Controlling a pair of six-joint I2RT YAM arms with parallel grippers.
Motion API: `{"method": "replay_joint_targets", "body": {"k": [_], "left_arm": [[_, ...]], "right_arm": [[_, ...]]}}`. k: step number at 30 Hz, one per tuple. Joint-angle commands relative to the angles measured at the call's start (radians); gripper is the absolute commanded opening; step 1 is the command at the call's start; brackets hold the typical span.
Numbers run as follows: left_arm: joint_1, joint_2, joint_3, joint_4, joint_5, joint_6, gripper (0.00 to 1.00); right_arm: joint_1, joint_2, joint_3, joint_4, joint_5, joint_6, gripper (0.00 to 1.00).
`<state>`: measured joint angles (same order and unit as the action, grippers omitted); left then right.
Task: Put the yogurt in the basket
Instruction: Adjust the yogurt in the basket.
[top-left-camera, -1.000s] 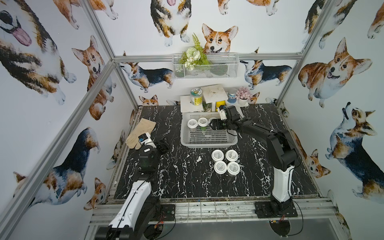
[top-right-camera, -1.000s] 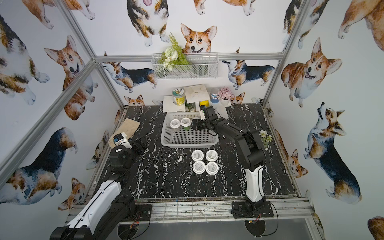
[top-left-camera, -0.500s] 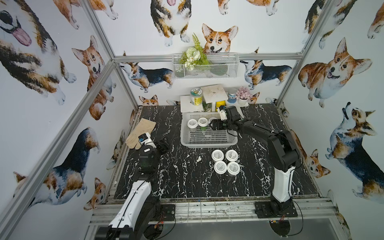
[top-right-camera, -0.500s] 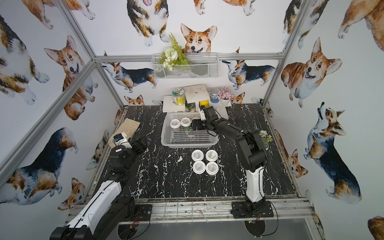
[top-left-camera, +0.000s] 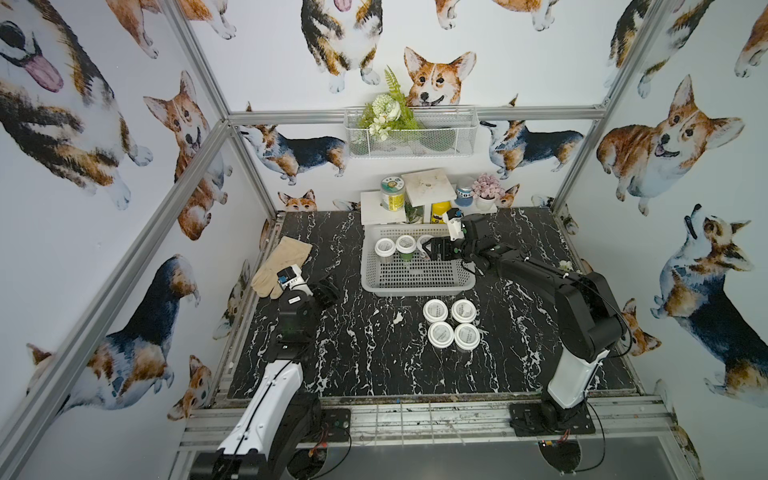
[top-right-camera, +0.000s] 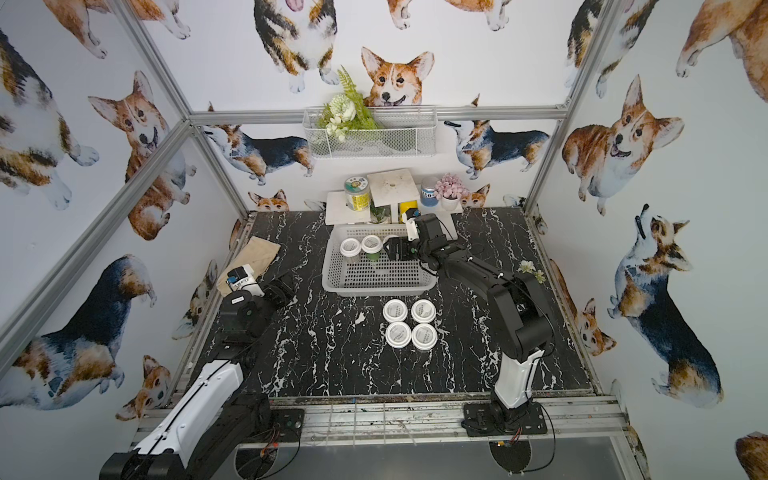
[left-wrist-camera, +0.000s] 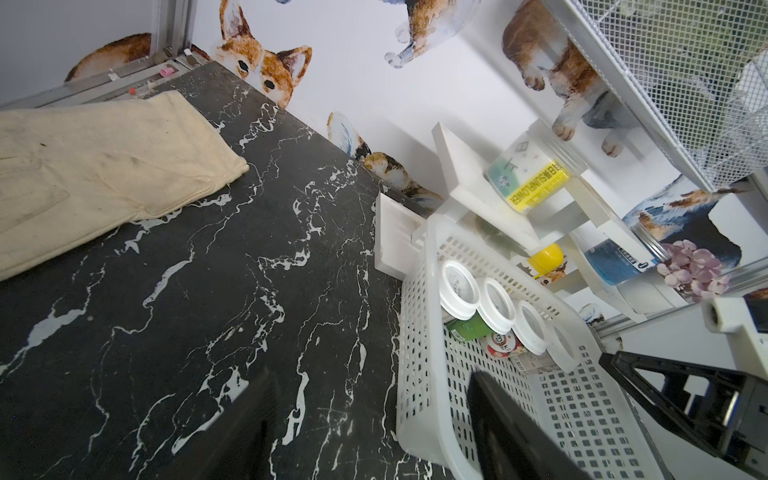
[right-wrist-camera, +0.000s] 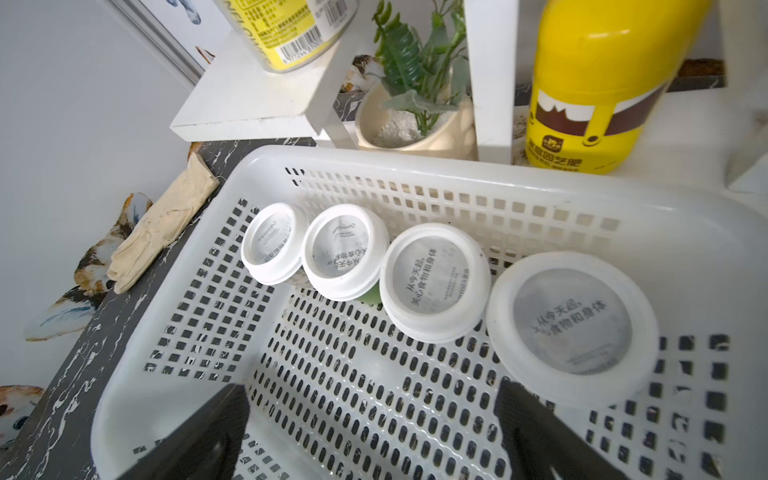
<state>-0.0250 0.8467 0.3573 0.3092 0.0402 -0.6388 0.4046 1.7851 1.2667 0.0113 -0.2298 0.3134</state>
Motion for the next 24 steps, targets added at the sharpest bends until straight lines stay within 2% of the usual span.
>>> {"method": "replay_joint_targets", "body": {"k": [1, 4, 6, 15, 24], "left_arm": [[-0.06, -0.009, 0.042, -0.006, -0.047, 0.064, 0.74], [-0.213, 0.019, 0.113, -0.047, -0.189, 0.145, 0.72], [-0.278, 0.067, 0.16, -0.052, -0.23, 0.165, 0.7], [-0.306, 0.34, 0.336, 0.008, -0.139, 0.143, 0.66], [-0.362, 0.675, 0.637, -0.082, -0.072, 0.142, 0.64]], "right_arm": [[0.001, -0.056, -0.064, 0.068, 0.054, 0.018, 0.98], [0.001, -0.147, -0.181, 0.122, 0.089, 0.035, 0.98], [0.002, -0.215, -0.247, 0.146, 0.109, 0.045, 0.98], [0.001, -0.495, -0.505, 0.249, 0.139, 0.103, 0.98], [0.003, -0.482, -0.497, 0.232, 0.141, 0.102, 0.99]]}}
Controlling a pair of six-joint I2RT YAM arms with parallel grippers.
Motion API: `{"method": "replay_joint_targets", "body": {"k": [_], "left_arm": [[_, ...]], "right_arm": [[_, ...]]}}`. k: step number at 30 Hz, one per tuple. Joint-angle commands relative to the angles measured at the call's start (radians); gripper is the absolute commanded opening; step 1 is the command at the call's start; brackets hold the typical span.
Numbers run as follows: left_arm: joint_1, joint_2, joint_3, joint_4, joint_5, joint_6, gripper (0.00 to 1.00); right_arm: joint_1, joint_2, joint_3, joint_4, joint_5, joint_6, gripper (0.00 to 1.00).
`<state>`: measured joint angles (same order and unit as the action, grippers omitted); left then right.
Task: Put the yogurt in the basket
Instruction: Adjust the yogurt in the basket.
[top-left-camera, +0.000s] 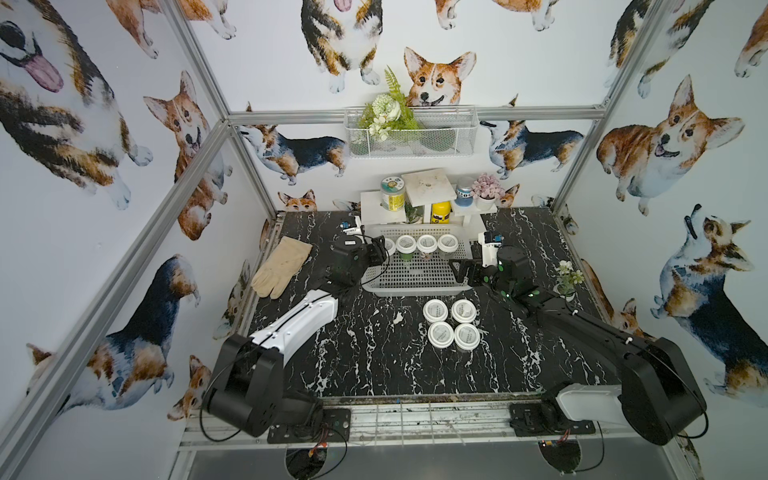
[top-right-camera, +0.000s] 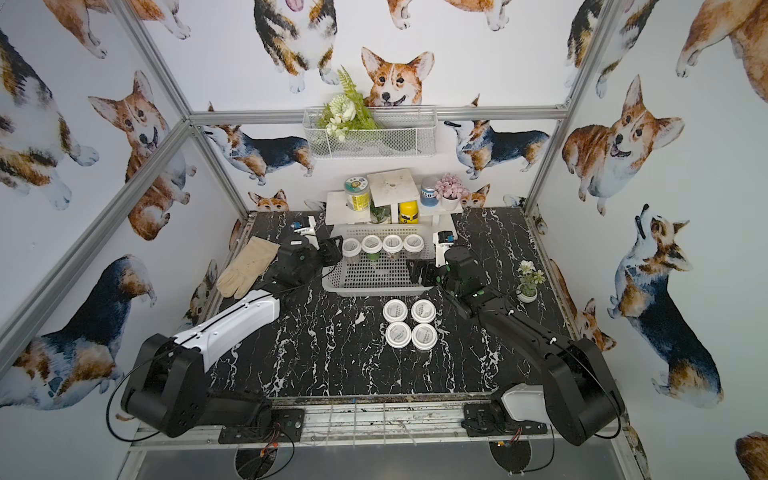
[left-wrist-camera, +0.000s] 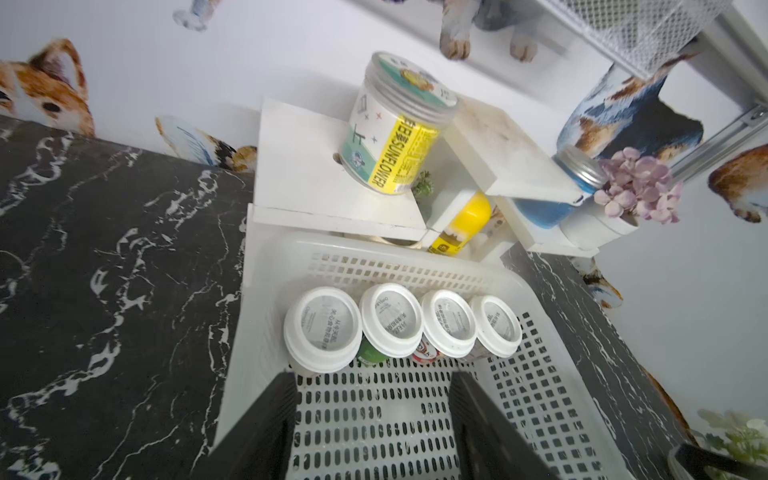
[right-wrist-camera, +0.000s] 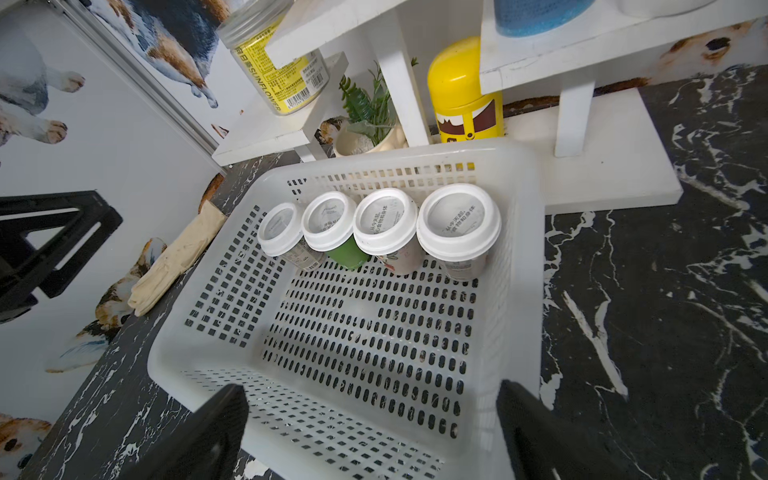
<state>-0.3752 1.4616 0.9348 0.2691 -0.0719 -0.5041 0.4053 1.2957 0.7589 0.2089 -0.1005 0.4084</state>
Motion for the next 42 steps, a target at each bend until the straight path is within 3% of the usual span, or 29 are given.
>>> {"method": "replay_joint_targets", "body": {"k": [1, 5, 12, 42], "left_arm": [[-0.018, 0.088, 0.089, -0.061, 0.051, 0.01, 0.63], [-0.042, 0.22, 0.187, -0.134, 0.067, 0.01, 0.61], [-0.044, 0.327, 0.27, -0.22, 0.099, 0.004, 0.61], [-0.029, 0.402, 0.364, -0.377, 0.11, 0.005, 0.63]], "right_arm": [[0.001, 0.007, 0.011, 0.034, 0.012, 0.006, 0.99], [0.001, 0.005, 0.01, 0.035, 0.014, 0.007, 0.99], [0.002, 0.016, 0.017, 0.027, 0.016, 0.008, 0.99], [0.0, 0.028, 0.027, 0.019, 0.011, 0.006, 0.99]]}}
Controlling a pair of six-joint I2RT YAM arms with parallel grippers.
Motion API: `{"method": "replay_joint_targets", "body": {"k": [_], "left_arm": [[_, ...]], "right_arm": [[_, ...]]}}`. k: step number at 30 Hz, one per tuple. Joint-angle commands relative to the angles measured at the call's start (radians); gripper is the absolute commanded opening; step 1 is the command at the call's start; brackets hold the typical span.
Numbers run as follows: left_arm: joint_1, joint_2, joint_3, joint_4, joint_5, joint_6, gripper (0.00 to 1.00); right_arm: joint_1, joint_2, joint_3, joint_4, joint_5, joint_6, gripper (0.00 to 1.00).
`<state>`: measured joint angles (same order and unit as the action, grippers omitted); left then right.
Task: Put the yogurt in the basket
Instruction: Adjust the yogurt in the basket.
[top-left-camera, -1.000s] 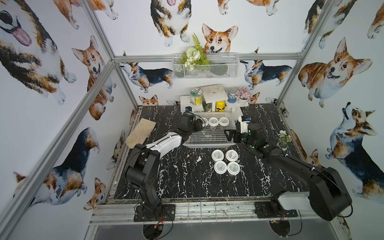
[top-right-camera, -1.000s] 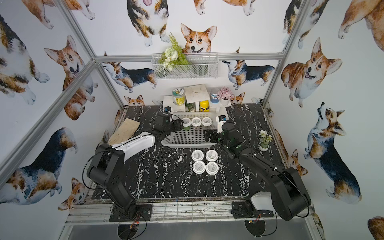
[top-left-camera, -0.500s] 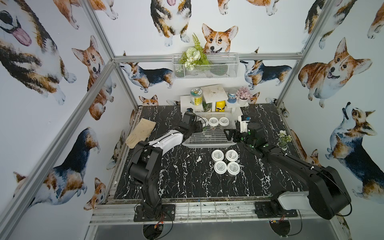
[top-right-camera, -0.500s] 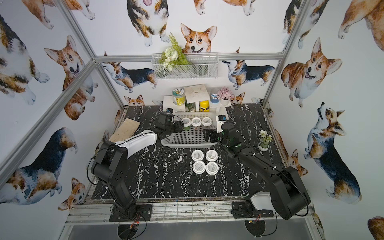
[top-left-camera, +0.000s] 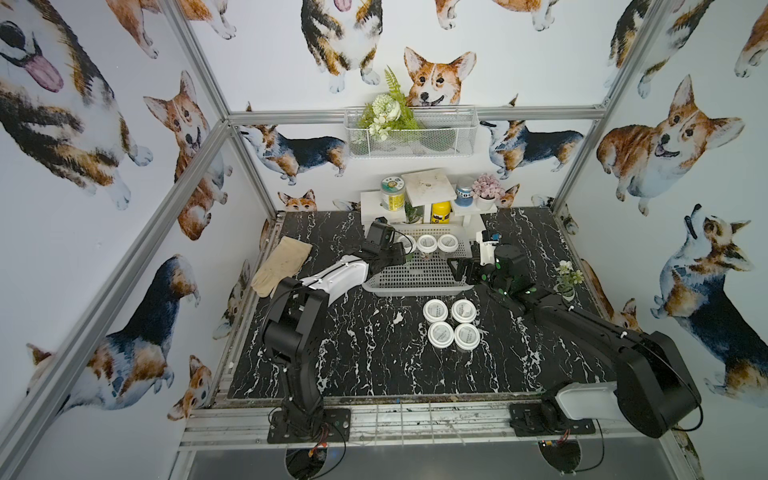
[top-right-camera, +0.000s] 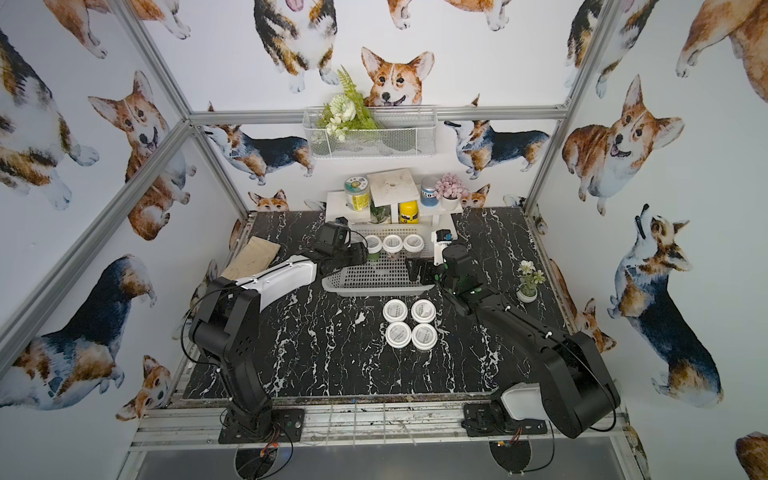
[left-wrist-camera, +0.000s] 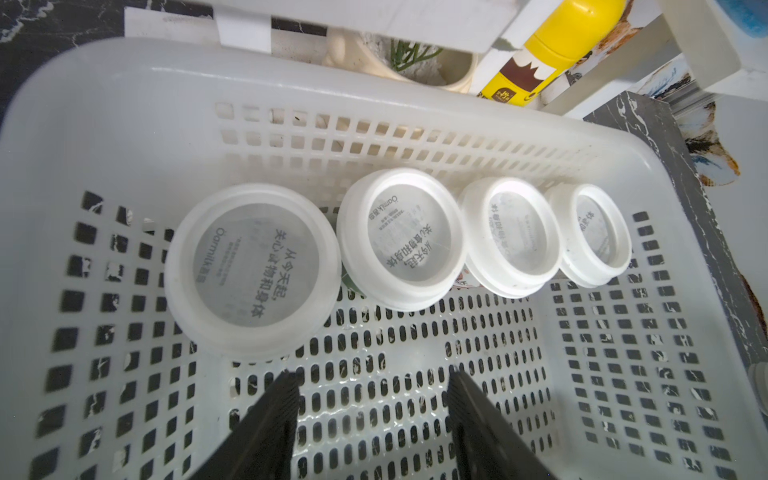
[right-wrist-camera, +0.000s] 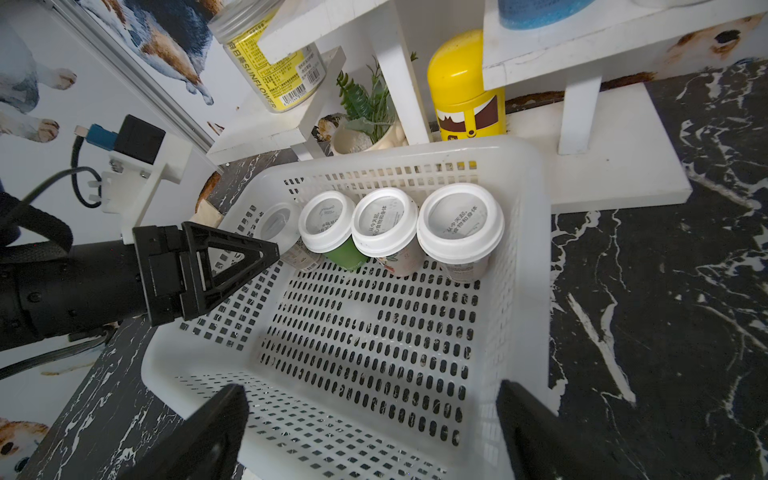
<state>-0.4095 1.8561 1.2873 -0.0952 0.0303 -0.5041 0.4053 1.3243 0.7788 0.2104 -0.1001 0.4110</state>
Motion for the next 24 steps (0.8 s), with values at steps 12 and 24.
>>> {"method": "replay_joint_targets", "body": {"k": [12, 24], "left_arm": [[0.018, 0.045, 0.053, -0.028, 0.017, 0.017, 0.63], [0.026, 0.061, 0.062, -0.017, 0.016, 0.015, 0.63]], "right_arm": [[0.0, 0.006, 0.01, 0.014, 0.008, 0.002, 0.99], [0.0, 0.011, 0.015, 0.012, 0.008, 0.002, 0.99]]}}
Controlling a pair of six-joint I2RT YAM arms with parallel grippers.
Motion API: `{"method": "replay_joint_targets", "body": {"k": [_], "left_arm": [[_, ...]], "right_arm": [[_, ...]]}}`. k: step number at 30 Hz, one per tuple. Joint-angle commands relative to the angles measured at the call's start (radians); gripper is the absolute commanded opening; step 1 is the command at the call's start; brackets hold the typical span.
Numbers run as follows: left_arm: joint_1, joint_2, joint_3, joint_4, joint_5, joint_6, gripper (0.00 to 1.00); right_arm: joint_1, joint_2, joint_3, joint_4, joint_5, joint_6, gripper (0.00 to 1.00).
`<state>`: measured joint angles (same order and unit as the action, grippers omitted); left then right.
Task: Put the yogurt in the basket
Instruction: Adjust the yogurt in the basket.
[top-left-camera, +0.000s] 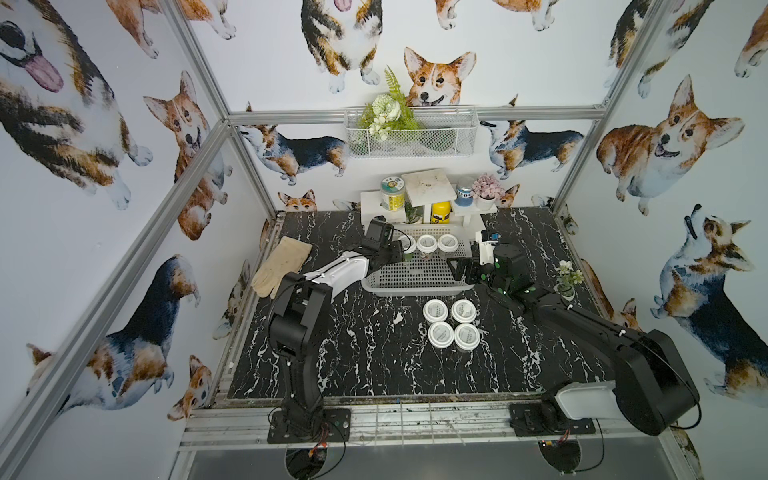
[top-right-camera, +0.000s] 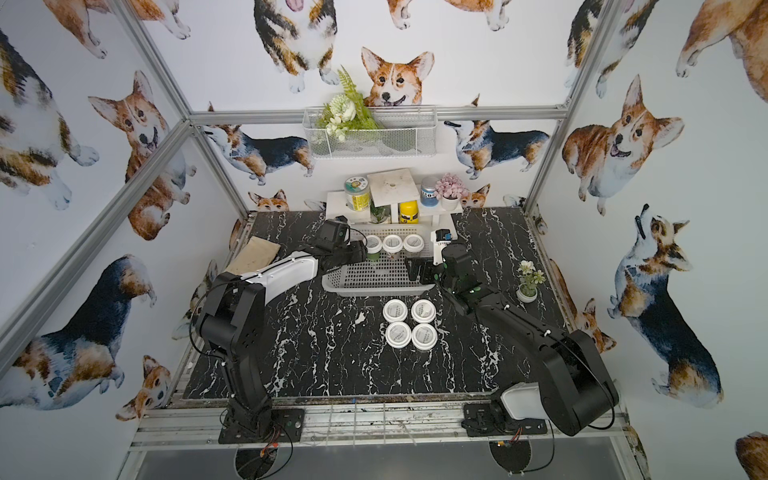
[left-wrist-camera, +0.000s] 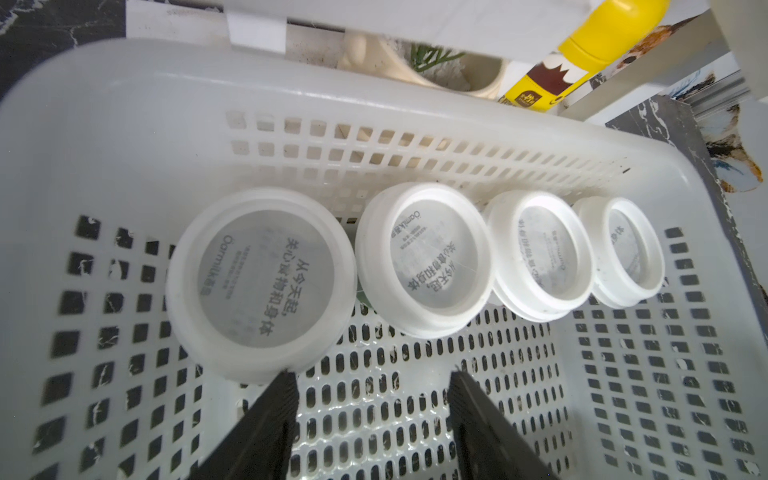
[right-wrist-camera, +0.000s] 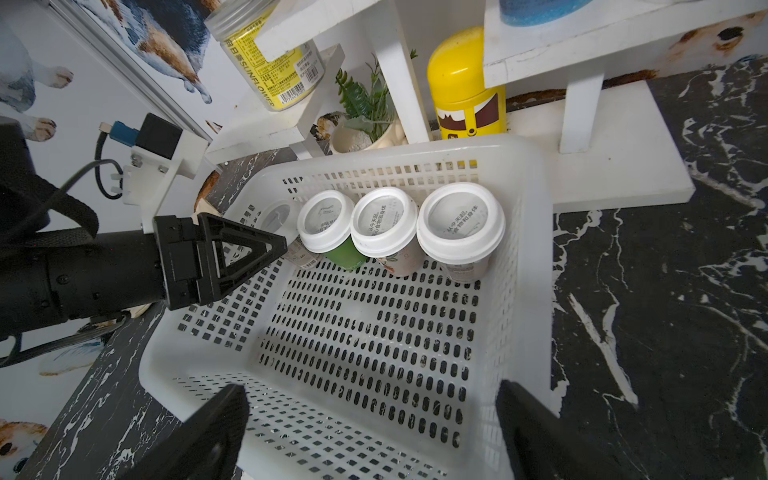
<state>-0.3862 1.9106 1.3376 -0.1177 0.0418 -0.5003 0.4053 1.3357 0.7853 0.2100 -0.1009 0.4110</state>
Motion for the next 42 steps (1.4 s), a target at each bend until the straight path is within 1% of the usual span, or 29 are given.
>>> {"method": "replay_joint_targets", "body": {"k": [1, 17, 29, 38, 42], "left_arm": [[0.004, 0.009, 0.014, 0.005, 0.004, 0.011, 0.63], [0.008, 0.031, 0.031, 0.008, 0.008, 0.014, 0.63], [0.01, 0.004, -0.006, 0.052, 0.014, 0.017, 0.64], [-0.007, -0.149, -0.184, 0.226, 0.014, 0.027, 0.65], [-0.032, -0.246, -0.305, 0.339, -0.004, 0.039, 0.65]], "right_arm": [[0.0, 0.001, 0.009, 0.011, 0.009, 0.002, 0.99], [0.0, -0.002, 0.006, 0.012, 0.007, 0.0, 0.98], [0.001, -0.005, 0.005, 0.012, 0.006, 0.001, 0.99], [0.001, -0.006, 0.006, 0.012, 0.006, 0.001, 0.99], [0.001, -0.009, 0.005, 0.011, 0.003, -0.003, 0.99]]}}
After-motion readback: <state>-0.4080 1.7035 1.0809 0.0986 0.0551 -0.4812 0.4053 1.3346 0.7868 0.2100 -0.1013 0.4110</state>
